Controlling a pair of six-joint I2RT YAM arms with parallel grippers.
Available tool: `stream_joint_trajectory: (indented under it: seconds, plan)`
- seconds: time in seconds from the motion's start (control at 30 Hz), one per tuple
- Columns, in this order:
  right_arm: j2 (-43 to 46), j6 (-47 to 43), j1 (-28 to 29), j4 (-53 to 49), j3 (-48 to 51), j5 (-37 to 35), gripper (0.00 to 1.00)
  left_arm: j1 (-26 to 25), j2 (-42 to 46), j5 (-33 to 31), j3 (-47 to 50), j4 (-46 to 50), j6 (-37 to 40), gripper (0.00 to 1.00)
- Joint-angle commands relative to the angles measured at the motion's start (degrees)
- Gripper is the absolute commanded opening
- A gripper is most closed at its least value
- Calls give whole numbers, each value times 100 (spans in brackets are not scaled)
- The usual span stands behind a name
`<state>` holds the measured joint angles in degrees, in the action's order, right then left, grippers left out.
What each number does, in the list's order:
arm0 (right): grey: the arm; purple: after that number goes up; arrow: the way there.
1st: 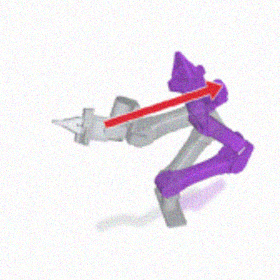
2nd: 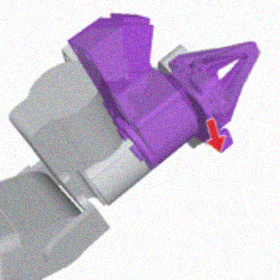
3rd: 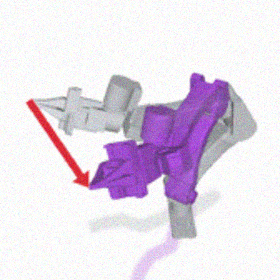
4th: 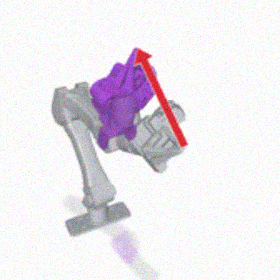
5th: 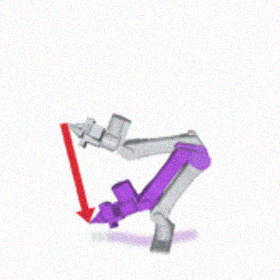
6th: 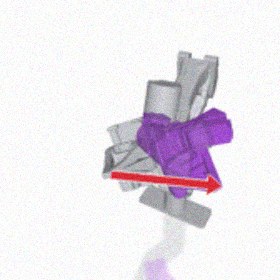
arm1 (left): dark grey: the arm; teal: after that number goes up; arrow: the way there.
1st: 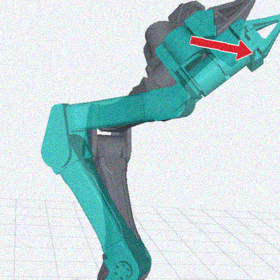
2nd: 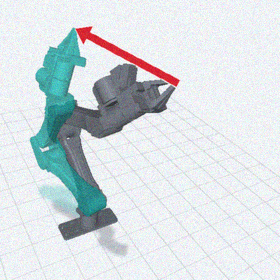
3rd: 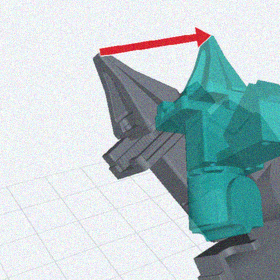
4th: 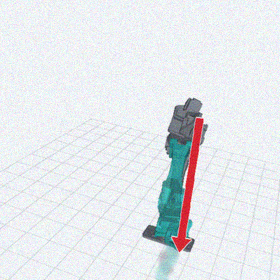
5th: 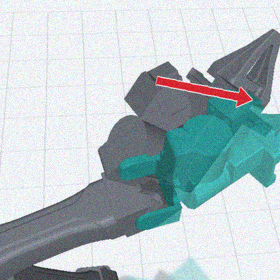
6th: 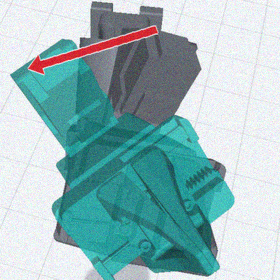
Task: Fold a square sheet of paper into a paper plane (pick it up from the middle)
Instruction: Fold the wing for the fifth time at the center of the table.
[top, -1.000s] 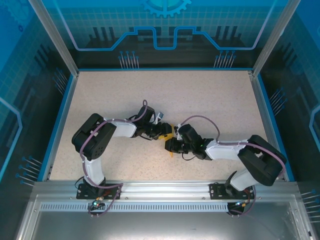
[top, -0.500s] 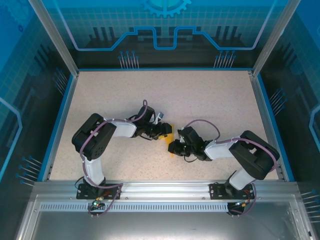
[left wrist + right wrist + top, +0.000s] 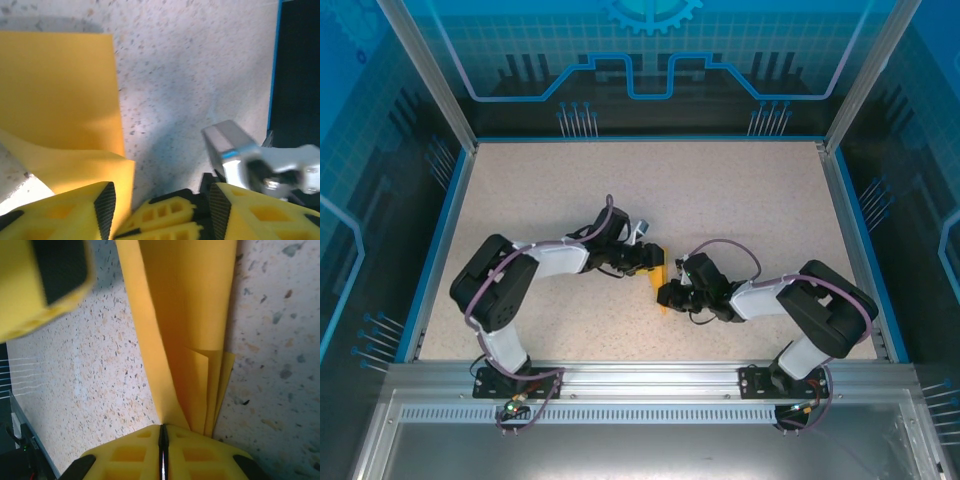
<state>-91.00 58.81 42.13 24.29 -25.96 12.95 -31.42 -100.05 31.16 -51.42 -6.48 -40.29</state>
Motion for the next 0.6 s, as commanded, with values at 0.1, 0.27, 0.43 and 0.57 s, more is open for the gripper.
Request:
stream_joint_trajectory:
  seconds: [0.1, 0.27, 0.43, 0.57]
  plan:
    - [-444, -426, -184, -788, 129, -7, 10, -33, 547, -518, 638, -78, -31, 41]
    - [-471, -584, -290, -786, 126, 150, 10, -37, 470, -519, 839, -404, -122, 32]
    - [-471, -669, -372, -840, 126, 216, 10, -48, 218, -401, 819, -835, -197, 31]
    - [-476, -653, -368, -836, 121, 228, 10, -44, 12, -348, 682, -992, -140, 31]
